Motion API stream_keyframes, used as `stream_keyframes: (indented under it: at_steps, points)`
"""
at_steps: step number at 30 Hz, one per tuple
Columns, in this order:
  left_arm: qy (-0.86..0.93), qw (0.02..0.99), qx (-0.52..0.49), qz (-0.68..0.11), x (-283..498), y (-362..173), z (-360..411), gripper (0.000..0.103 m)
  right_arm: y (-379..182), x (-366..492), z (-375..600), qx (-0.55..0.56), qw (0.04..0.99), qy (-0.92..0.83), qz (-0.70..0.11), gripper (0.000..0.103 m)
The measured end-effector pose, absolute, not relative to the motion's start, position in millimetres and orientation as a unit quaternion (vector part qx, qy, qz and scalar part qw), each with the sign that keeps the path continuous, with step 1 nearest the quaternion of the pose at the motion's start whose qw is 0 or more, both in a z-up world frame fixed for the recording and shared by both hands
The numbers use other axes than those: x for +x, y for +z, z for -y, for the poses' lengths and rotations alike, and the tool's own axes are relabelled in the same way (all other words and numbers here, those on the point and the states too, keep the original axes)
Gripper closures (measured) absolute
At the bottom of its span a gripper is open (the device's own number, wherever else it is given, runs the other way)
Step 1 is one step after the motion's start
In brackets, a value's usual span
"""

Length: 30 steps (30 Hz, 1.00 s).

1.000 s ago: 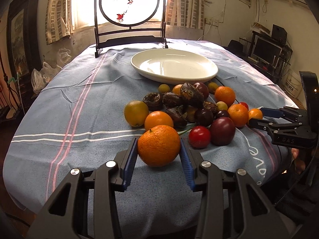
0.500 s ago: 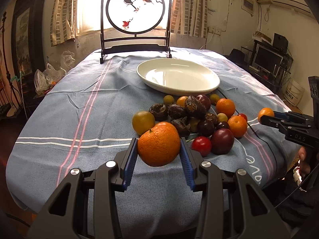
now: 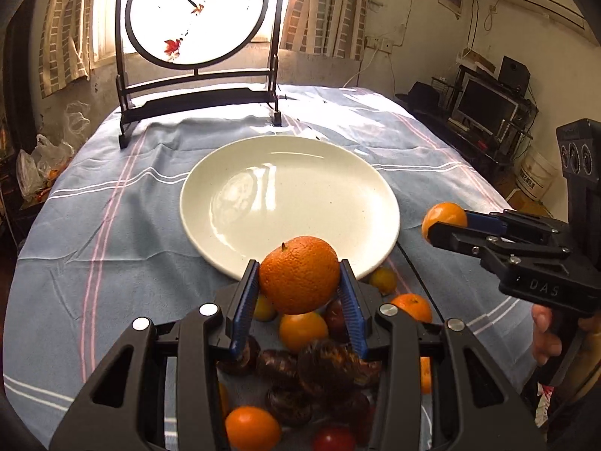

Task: Organize fruits
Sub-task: 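Grasp an orange with the left tool while the right tool grasps a tangerine, place both on plate, then grasp another orange with the left tool while the right tool grasps a tangerine, place both on plate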

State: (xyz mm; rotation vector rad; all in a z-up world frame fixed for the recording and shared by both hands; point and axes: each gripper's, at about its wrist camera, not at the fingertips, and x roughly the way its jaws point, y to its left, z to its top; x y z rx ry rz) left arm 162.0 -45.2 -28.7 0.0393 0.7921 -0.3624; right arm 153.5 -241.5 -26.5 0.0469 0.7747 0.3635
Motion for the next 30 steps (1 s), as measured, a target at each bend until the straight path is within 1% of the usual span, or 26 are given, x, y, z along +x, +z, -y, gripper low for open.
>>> stream_keyframes:
  at_steps: [3,5,6,7,8,9,10,11,12,13,15,18,24,25,26,27,28,30]
  points:
    - [-0.167,0.894,0.015,-0.416,196,-45,52,0.062,-38,182,233,0.02,0.904,0.176,-0.39,0.065]
    - [-0.161,0.886,0.008,-0.435,215,-53,53,0.061,-42,196,226,0.013,0.904,0.173,-0.391,0.062]
    - [-0.156,0.883,0.006,-0.443,221,-56,52,0.061,-42,200,225,0.012,0.905,0.172,-0.389,0.05]
    - [-0.153,0.879,0.0,-0.451,227,-57,50,0.061,-41,203,224,0.012,0.908,0.168,-0.385,0.045]
    - [-0.152,0.879,-0.008,-0.452,229,-56,46,0.061,-38,202,225,0.014,0.912,0.163,-0.375,0.043]
    - [-0.152,0.882,-0.015,-0.446,227,-52,41,0.058,-35,200,225,0.014,0.915,0.164,-0.369,0.043]
    - [-0.15,0.888,-0.015,-0.434,222,-47,37,0.048,-33,195,226,0.013,0.917,0.166,-0.364,0.043]
    - [-0.146,0.896,-0.011,-0.42,213,-41,32,0.042,-31,189,227,0.012,0.919,0.167,-0.358,0.043]
    - [-0.141,0.904,-0.006,-0.404,203,-35,27,0.033,-29,181,228,0.011,0.92,0.167,-0.355,0.043]
    - [-0.136,0.911,0.0,-0.39,191,-29,22,0.029,-29,173,229,0.009,0.921,0.164,-0.354,0.043]
    - [-0.137,0.917,0.003,-0.374,168,-20,10,0.027,-30,156,233,0.007,0.922,0.161,-0.352,0.043]
    - [-0.146,0.92,0.019,-0.363,127,-18,-5,0.027,-33,123,241,0.013,0.922,0.169,-0.348,0.043]
    - [-0.146,0.91,0.078,-0.379,66,-53,-15,0.027,-55,68,265,0.05,0.923,0.165,-0.344,0.043]
    - [-0.146,0.909,0.082,-0.382,61,-60,-15,0.028,-59,62,267,0.057,0.922,0.164,-0.345,0.043]
    - [-0.148,0.907,0.086,-0.385,57,-66,-15,0.031,-63,56,269,0.06,0.922,0.162,-0.346,0.043]
    - [-0.146,0.905,0.09,-0.388,54,-73,-14,0.044,-66,52,270,0.059,0.922,0.16,-0.347,0.043]
    - [-0.144,0.902,0.093,-0.396,55,-79,-12,0.06,-69,50,270,0.056,0.923,0.156,-0.348,0.043]
    - [-0.153,0.895,0.089,-0.408,59,-88,-8,0.069,-74,47,271,0.056,0.922,0.149,-0.353,0.043]
